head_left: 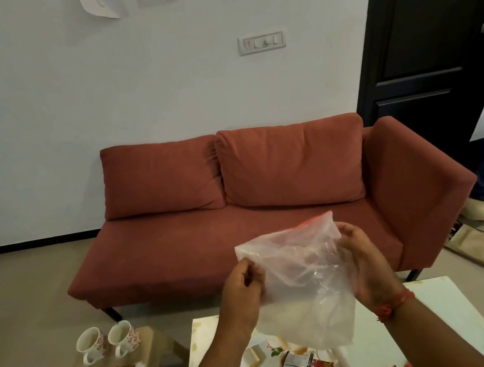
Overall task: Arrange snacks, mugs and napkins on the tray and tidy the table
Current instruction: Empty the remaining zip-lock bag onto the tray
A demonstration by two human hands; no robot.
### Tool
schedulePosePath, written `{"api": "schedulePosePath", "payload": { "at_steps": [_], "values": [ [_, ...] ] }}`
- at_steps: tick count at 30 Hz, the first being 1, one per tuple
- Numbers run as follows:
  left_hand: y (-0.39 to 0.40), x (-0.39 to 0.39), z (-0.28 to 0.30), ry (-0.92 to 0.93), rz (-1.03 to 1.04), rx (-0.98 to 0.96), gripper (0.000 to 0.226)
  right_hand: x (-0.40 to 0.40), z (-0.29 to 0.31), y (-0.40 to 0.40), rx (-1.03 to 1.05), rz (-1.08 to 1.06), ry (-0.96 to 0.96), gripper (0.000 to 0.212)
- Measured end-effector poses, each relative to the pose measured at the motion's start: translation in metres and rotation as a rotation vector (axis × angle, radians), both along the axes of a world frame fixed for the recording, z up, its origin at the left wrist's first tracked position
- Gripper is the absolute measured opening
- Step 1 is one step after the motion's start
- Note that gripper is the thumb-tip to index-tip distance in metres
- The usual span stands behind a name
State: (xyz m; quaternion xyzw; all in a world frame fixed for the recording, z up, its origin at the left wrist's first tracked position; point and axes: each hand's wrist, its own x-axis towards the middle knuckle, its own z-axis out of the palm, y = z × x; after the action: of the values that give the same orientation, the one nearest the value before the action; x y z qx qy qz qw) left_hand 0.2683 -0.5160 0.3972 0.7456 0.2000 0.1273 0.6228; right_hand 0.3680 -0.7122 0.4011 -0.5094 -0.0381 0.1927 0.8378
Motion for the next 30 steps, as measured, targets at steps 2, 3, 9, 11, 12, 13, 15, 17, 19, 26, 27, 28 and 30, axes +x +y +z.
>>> {"api": "schedulePosePath", "payload": {
  "at_steps": [2,3,9,11,12,13,15,17,19,26,27,28,30],
  "values": [
    [0.008,0.0,-0.001,-0.031,-0.003,0.054,0.01,0.004,0.002,0.001,-0.092,-0.012,0.135,0.055],
    [0.011,0.0,-0.001,-0.051,-0.017,0.056,0.009,0.006,0.003,0.0,-0.14,0.004,0.17,0.052],
    [0.038,-0.008,-0.002,-0.116,-0.084,0.08,0.024,0.013,0.004,-0.01,-0.106,-0.123,0.143,0.014],
    [0.045,-0.011,0.0,-0.133,-0.049,0.132,0.027,0.012,0.002,-0.014,0.089,-0.196,0.092,0.018],
    [0.047,-0.012,0.001,-0.132,-0.039,0.166,0.027,0.01,0.003,-0.014,0.152,-0.189,0.079,0.02],
    [0.048,-0.012,0.002,-0.129,-0.033,0.195,0.026,0.009,0.001,-0.015,0.17,-0.171,0.068,0.02],
    [0.049,-0.012,0.001,-0.124,-0.033,0.218,0.022,0.008,-0.002,-0.016,0.114,-0.113,0.02,0.012],
    [0.051,-0.013,0.002,-0.111,-0.053,0.212,0.016,0.01,0.003,-0.019,-0.011,-0.124,-0.033,0.035],
    [0.056,-0.014,0.004,-0.092,-0.08,0.202,0.015,0.014,0.016,-0.024,-0.213,-0.217,-0.154,0.058],
    [0.06,-0.007,0.016,-0.036,-0.337,0.284,0.024,0.037,0.032,-0.016,-1.035,0.187,-0.667,0.101],
    [0.057,-0.006,0.02,-0.035,-0.398,0.313,0.026,0.036,0.033,-0.012,-1.029,0.34,-0.657,0.108],
    [0.053,-0.005,0.025,-0.036,-0.457,0.344,0.027,0.036,0.03,-0.007,-0.978,0.462,-0.592,0.114],
    [0.045,-0.002,0.038,-0.049,-0.547,0.38,0.03,0.037,0.024,-0.003,-0.758,0.583,-0.341,0.119]
  ]
}}
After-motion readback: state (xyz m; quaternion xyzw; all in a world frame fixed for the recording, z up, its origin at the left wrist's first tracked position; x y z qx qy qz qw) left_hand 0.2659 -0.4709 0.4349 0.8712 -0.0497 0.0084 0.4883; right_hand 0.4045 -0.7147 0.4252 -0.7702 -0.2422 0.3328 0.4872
